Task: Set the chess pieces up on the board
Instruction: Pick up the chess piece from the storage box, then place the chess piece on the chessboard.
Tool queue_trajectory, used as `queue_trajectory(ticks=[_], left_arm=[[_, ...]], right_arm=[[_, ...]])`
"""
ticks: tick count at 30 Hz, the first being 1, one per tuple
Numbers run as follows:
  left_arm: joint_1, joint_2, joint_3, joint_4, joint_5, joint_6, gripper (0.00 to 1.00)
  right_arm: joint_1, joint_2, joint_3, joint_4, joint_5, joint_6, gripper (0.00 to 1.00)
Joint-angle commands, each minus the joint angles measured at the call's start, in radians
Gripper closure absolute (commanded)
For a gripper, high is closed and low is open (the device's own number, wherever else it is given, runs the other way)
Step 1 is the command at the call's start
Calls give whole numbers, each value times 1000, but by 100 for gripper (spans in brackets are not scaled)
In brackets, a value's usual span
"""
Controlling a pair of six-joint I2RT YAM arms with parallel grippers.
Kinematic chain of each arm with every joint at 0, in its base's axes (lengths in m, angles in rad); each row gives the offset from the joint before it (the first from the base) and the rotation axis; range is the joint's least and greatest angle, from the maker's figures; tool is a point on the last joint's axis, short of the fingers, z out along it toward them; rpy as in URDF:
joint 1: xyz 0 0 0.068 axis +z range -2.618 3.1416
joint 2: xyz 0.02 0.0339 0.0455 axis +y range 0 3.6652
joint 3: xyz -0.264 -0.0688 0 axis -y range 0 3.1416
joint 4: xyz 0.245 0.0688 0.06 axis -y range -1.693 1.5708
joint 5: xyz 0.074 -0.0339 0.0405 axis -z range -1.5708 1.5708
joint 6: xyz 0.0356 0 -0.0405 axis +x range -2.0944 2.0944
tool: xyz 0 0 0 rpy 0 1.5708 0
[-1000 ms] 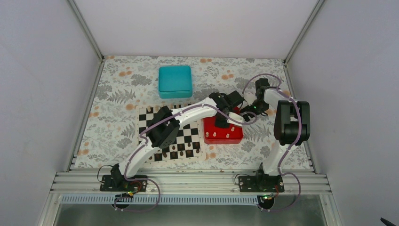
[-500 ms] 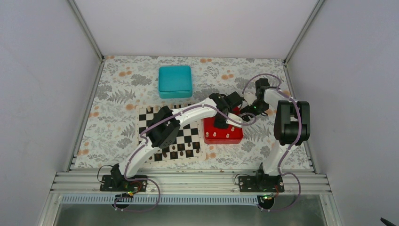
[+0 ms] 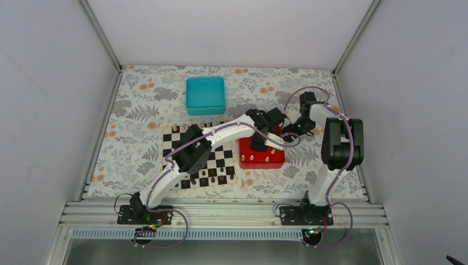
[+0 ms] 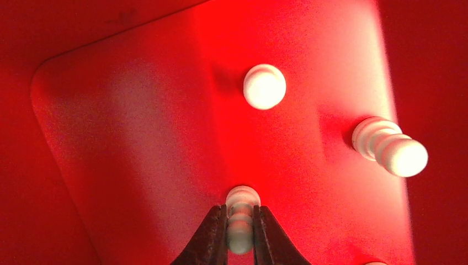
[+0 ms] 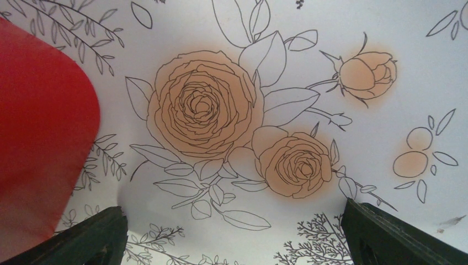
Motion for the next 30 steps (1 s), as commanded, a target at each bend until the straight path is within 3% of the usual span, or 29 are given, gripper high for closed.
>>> queue_trajectory(ticks=[1, 9, 14, 21, 26, 30], left_arm=[[2, -38, 53, -20, 24, -3, 95], [54, -213, -33, -36, -37, -14, 94], [163, -429, -260, 10, -96, -21, 91], [412, -745, -657, 99, -107, -17, 90], [546, -856, -858, 160, -68, -16, 89], [585, -872, -964, 223, -48, -17, 89]], right_arm=[[10, 8, -18, -18, -26, -12, 0], [9, 8, -20, -20, -20, -10, 0], [10, 10, -20, -19, -15, -7, 0], [9, 16, -18, -20, -6, -2, 0], [11, 23, -15, -22, 0, 4, 0], [13, 25, -12, -21, 4, 7, 0]])
